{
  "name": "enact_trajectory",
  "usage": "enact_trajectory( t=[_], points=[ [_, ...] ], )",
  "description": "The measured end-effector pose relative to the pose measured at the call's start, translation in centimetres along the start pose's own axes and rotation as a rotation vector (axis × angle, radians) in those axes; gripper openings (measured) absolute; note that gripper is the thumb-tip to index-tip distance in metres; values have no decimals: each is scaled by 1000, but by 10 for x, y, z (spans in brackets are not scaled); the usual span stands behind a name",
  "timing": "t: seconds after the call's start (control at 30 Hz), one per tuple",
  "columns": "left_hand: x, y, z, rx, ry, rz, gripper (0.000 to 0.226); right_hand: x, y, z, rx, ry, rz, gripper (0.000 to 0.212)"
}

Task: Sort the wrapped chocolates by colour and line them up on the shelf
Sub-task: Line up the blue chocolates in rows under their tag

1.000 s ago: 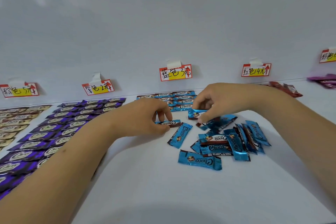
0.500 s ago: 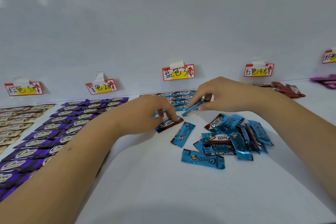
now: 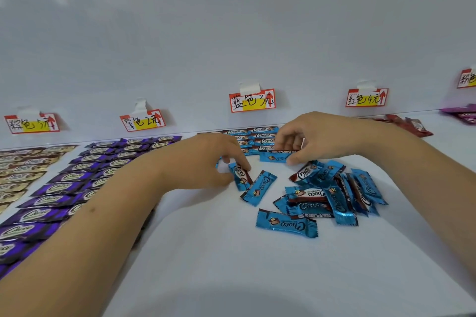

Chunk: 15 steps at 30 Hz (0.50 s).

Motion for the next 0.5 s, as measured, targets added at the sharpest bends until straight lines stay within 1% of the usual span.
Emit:
enact_trajectory(
  t=[0.1,0.17,0.27,0.4,0.5],
  points=[
    [-3,0,5,6,29,-39,22,0,4,1,-2,27,-44,22],
    [-4,2,9,6,53,-78,19,1,3,3,-16,33,-21,20],
    [-5,2,12,-14,77,-108,19,3,-3,6,-39,21,42,22],
    [-6,4,14,-41,115,-135,19,2,-5,4,-27,-1,42,27],
    [-6,5,15,-44,136,-149,23,1,-7,3,-47,-11,50,26]
  ],
)
Point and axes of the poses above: each hand's wrist, its own x-axis away from the middle knuckle, its own y-axis out of the back of the hand, z = x × y, the point moved 8 cm from there along -x, towards the middle knuckle, and after that the axes turned 7 degrees about y, right-handed, at the moved point
